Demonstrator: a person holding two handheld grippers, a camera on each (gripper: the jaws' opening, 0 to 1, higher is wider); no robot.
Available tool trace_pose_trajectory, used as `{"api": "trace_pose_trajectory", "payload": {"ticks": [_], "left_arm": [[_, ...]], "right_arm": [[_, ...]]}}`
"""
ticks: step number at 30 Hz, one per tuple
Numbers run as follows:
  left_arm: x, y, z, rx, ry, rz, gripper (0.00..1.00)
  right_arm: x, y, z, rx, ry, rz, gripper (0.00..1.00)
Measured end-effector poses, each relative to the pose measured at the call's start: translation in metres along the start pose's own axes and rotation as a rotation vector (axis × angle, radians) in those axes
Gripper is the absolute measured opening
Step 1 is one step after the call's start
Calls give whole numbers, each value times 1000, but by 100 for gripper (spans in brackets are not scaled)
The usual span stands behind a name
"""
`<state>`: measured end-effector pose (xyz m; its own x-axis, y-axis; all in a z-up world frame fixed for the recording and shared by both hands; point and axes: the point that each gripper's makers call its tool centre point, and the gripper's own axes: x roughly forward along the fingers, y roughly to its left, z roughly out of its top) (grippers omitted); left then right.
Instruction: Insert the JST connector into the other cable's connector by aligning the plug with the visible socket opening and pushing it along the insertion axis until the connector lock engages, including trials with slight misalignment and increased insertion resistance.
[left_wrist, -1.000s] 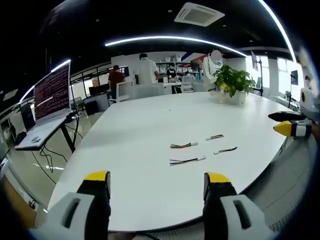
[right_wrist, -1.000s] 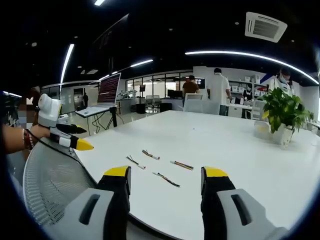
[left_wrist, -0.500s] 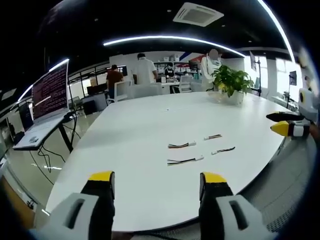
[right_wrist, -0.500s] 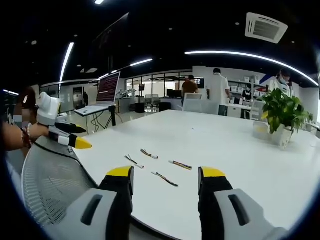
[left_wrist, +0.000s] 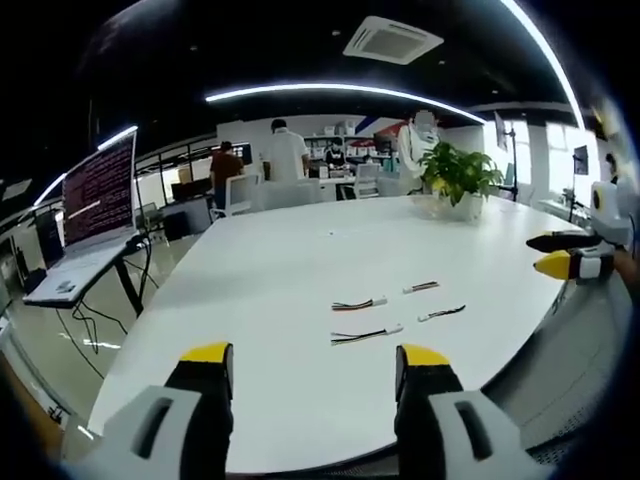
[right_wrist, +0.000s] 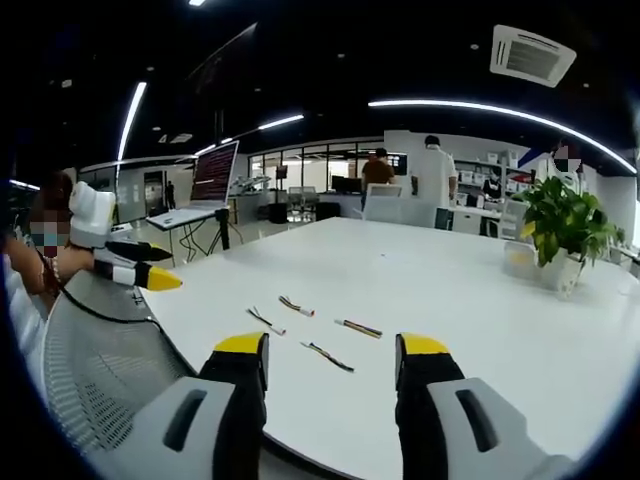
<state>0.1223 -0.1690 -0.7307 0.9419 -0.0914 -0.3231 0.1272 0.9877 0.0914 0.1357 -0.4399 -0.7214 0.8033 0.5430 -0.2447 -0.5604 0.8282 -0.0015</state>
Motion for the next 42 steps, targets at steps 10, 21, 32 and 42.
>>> {"api": "trace_pose_trajectory", "payload": {"ticks": [10, 21, 32, 42], "left_arm": [[4, -4, -1, 13, -15, -52, 55], [4, -27, -7, 32, 8, -230, 64], [5, -28, -6, 31, 13, -238, 69], [1, -27, -6, 26, 44, -251, 80]], "right_arm": [[2, -4, -1, 0, 10, -24, 43], [2, -5, 0, 3, 3, -57, 42], [1, -7, 1, 15, -3, -67, 45], [-2, -11, 6, 29, -25, -62, 43]]}}
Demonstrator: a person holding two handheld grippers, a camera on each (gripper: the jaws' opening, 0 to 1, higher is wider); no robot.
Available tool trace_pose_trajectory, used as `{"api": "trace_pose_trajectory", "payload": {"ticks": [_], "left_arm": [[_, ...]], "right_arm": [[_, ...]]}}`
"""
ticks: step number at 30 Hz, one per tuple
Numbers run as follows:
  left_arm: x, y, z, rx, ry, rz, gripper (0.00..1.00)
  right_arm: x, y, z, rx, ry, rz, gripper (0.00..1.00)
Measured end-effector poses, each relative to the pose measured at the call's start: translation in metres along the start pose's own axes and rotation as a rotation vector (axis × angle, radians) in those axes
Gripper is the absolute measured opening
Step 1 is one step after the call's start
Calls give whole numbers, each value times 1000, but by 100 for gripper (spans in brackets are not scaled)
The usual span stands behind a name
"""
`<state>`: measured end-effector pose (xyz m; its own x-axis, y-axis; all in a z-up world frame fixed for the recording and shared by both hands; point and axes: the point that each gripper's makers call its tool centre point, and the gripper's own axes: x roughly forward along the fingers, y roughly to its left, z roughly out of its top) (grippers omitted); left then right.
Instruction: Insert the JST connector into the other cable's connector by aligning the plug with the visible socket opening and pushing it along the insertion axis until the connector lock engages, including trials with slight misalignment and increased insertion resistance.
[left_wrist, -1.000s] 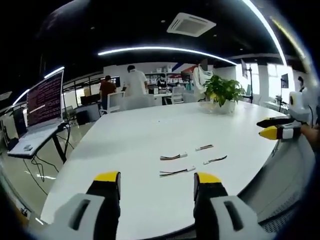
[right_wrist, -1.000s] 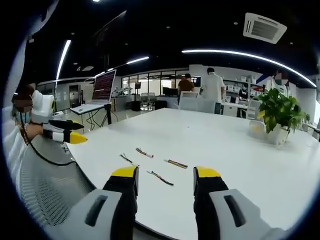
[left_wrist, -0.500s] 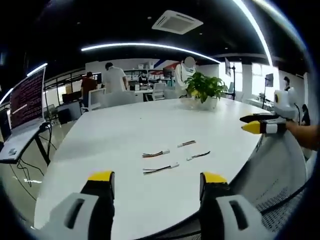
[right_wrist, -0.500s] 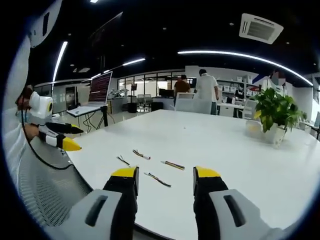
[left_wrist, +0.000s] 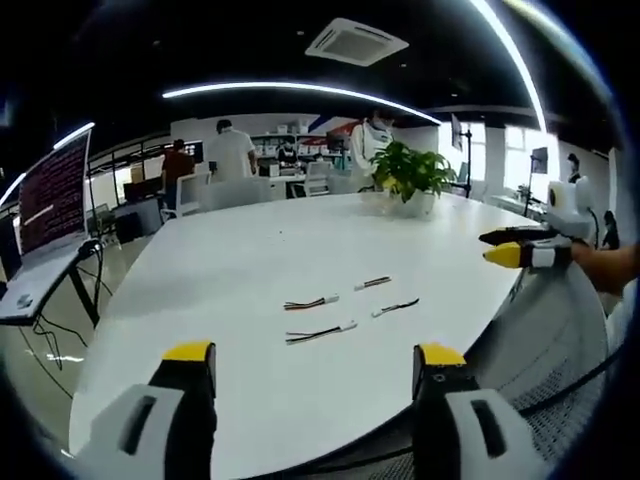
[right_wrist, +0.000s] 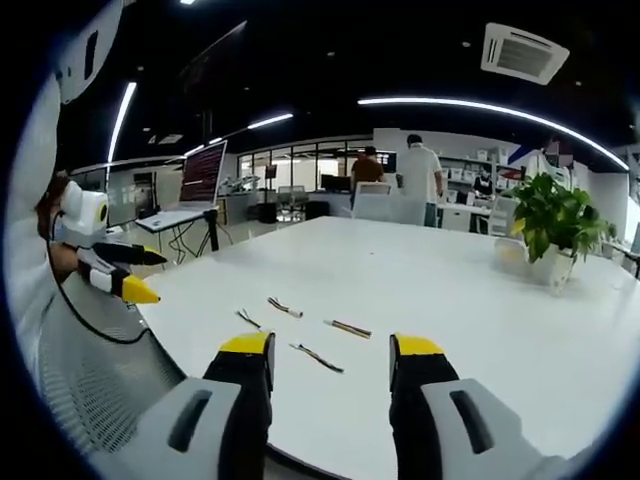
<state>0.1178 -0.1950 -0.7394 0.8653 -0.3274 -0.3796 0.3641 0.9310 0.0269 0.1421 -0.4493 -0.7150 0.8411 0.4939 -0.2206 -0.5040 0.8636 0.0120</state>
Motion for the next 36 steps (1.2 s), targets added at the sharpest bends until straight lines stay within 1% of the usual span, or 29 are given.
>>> {"api": "trace_pose_trajectory", "payload": {"ticks": [2, 3, 5, 7, 8, 9, 11, 14, 15, 17, 19, 21, 23, 24, 25, 27, 29, 32, 34, 35, 36], "left_arm": [[0, -3, 7, -10, -33, -19, 82], [0, -4, 6, -18, -28, -25, 82], [0, -5, 5, -36, -11, -36, 83], [0, -7, 4, -52, 11, -61, 87], [0, -9, 4, -44, 19, -91, 87], [0, -7, 5, -43, 15, -96, 87], [1, 1, 5, -40, 11, -96, 86], [2, 13, 7, -69, 9, -105, 89], [2, 18, 9, -71, 10, -108, 91], [5, 20, 11, -73, 15, -143, 94], [9, 24, 16, -94, -12, -150, 96], [13, 26, 22, -118, -30, -185, 98], [16, 27, 25, -105, -37, -207, 99], [20, 28, 26, -87, -30, -210, 99], [22, 30, 25, -63, -12, -206, 99], [27, 37, 28, 6, -12, -175, 99], [32, 36, 29, 31, -1, -190, 99], [42, 38, 36, 22, -8, -201, 99], [47, 36, 41, 4, -21, -227, 99], [50, 34, 44, 0, -18, -247, 99], [55, 37, 46, 9, -19, -235, 99]], "right_arm": [[0, -2, 3, 40, -11, 0, 46], [0, -3, 3, 46, -11, -3, 47], [0, -4, 4, 53, -10, 0, 47], [0, -4, 6, 70, -6, 17, 48], [0, -5, 7, 81, -9, 20, 49], [1, -10, 11, 104, -27, 11, 50], [0, -16, 12, 119, -21, 2, 51], [0, -22, 19, 92, -15, 10, 53], [1, -23, 24, 80, -20, 21, 54], [4, -28, 28, 77, -23, 24, 54], [6, -34, 31, 98, -32, 19, 56], [9, -38, 36, 121, -51, 10, 58], [11, -39, 38, 115, -53, 11, 60], [14, -39, 38, 108, -49, 17, 61], [15, -39, 37, 102, -41, 23, 60], [19, -40, 37, 93, -34, 29, 60], [23, -41, 40, 73, -44, 35, 60], [31, -42, 45, 57, -50, 52, 58], [35, -45, 47, 51, -49, 57, 58], [39, -47, 49, 76, -55, 63, 57], [42, -48, 52, 104, -62, 69, 57]]}}
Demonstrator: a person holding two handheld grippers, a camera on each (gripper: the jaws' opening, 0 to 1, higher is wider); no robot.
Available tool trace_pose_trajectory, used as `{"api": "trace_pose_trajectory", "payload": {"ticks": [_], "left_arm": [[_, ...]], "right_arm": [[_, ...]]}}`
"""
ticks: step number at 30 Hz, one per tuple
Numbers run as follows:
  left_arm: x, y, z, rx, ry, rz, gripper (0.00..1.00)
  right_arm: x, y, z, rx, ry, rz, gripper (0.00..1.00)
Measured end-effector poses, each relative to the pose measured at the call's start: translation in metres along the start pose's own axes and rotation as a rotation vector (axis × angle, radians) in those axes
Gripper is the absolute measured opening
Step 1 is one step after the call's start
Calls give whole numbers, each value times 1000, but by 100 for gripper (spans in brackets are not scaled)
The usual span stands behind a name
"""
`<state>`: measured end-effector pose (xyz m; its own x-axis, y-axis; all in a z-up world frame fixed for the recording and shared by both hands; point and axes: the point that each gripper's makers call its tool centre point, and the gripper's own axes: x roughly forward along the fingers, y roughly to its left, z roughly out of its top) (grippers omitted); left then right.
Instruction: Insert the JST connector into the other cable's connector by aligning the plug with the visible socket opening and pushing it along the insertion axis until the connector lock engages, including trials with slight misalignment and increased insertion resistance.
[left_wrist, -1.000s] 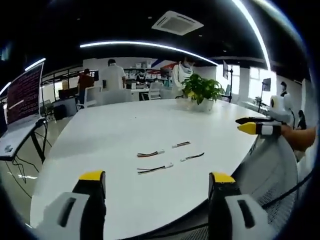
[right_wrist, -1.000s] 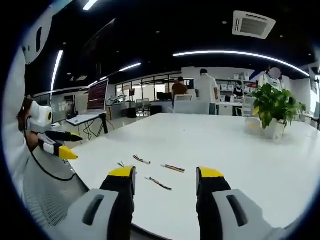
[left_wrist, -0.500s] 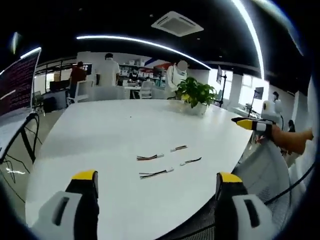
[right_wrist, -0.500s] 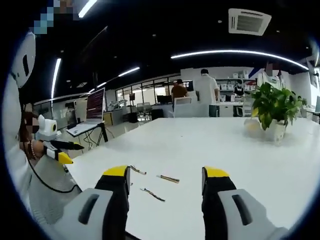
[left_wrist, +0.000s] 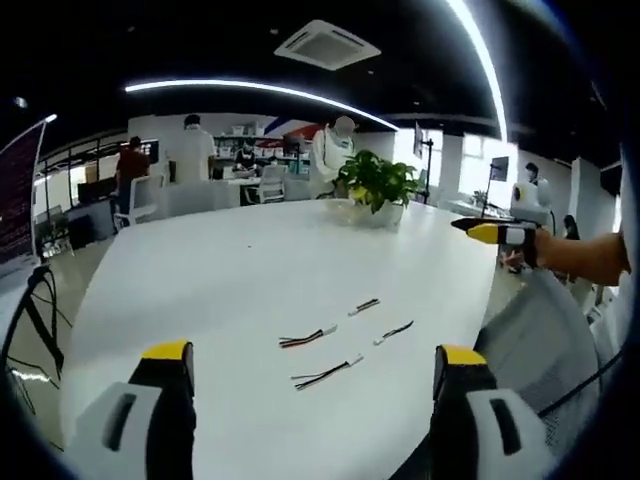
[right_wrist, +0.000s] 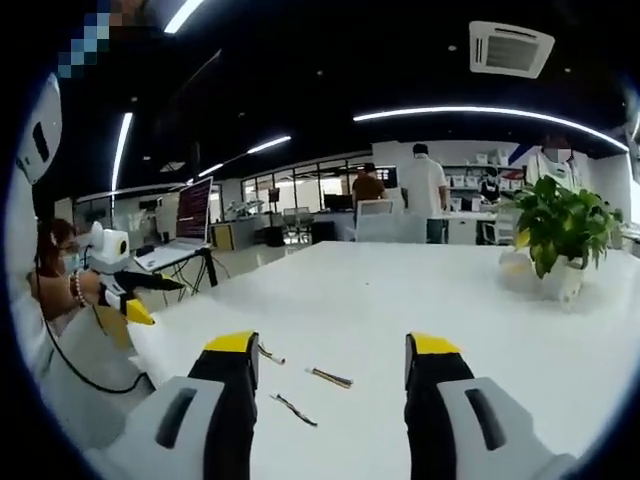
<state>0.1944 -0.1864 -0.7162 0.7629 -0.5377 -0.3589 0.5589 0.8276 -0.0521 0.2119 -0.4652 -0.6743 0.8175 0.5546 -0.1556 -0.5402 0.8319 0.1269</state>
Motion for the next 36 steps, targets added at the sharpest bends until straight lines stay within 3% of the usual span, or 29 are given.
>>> {"api": "trace_pose_trajectory", "payload": {"ticks": [4, 6, 12, 15, 18, 21, 27, 36], "left_arm": [[11, 7, 7, 34, 8, 2, 99], [18, 3, 17, 53, -37, -47, 98], [37, 2, 21, 55, -34, -76, 99], [48, 4, 11, 77, 15, -83, 99], [56, 2, 9, 67, 3, -120, 99], [67, 6, 12, 25, -45, -145, 99], [83, 21, 3, 83, -3, -138, 99], [111, 33, 3, 98, -21, -189, 99]], "right_arm": [[12, -6, 7, 6, -15, 9, 56], [20, -6, 9, -13, -14, 21, 56], [36, -7, 4, -55, 30, 60, 55], [43, -10, -1, -44, 45, 74, 54], [50, -10, -5, -54, 57, 94, 54], [58, -9, -9, -68, 72, 122, 53], [68, -5, -19, -109, 110, 179, 51], [87, -2, -33, -142, 165, 244, 46]]}}
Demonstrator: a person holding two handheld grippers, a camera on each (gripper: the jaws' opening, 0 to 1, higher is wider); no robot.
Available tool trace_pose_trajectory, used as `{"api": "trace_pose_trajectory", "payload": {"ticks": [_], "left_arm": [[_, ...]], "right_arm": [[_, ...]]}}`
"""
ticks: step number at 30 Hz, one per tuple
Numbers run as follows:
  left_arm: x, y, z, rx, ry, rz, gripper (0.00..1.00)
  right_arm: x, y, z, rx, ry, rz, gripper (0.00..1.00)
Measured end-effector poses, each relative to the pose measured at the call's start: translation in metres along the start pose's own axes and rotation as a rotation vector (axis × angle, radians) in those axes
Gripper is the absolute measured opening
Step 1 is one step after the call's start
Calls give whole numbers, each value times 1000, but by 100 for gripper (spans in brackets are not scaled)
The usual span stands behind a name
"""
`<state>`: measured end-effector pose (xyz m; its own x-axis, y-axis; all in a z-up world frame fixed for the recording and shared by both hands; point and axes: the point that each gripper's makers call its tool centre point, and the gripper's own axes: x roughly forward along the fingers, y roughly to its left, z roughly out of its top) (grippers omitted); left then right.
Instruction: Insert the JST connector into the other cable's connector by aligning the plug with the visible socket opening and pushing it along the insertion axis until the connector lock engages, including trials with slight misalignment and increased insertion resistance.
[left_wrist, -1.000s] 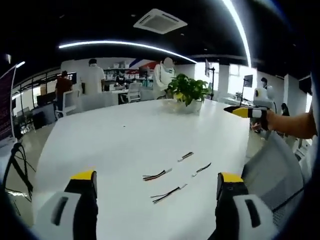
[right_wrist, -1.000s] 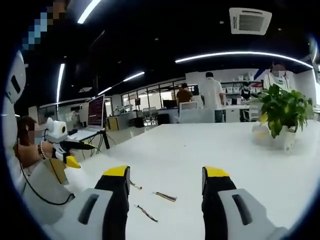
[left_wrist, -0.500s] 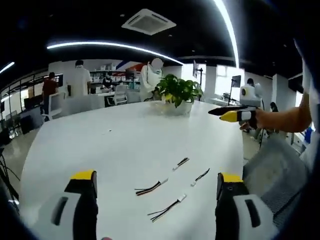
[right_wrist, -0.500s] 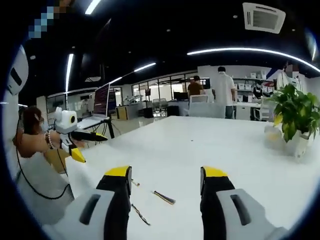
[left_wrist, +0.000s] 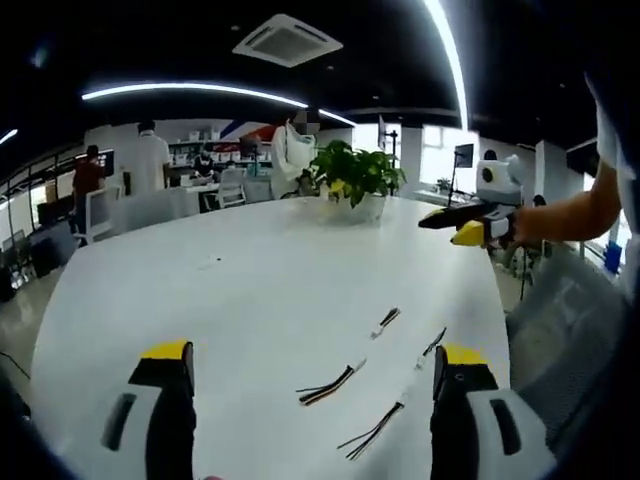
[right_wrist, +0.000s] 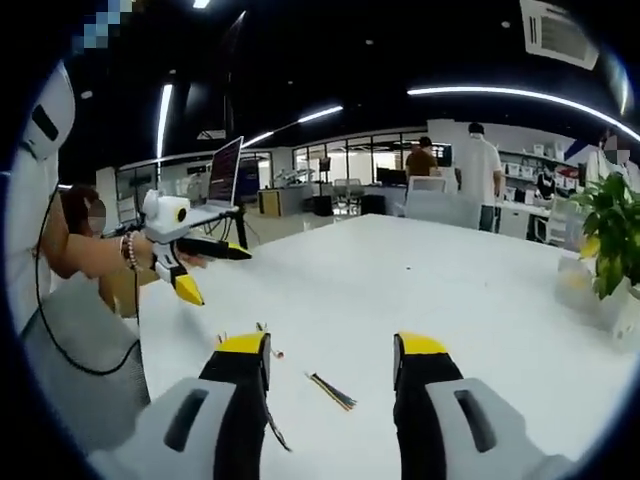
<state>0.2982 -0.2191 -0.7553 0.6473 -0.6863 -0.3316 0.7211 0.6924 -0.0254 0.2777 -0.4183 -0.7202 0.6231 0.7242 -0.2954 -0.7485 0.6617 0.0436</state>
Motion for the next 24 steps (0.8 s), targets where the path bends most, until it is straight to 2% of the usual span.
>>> {"api": "trace_pose_trajectory", "payload": {"ticks": [11, 19, 24], "left_arm": [[25, 4, 3, 9, -33, -58, 98], [39, 2, -9, 20, -16, -89, 98], [47, 2, -14, 6, -12, -106, 93]], "right_arm": [[19, -8, -12, -29, 47, 48, 42], [35, -9, -29, -48, 86, 83, 42], [44, -8, -36, -57, 103, 108, 41]]}}
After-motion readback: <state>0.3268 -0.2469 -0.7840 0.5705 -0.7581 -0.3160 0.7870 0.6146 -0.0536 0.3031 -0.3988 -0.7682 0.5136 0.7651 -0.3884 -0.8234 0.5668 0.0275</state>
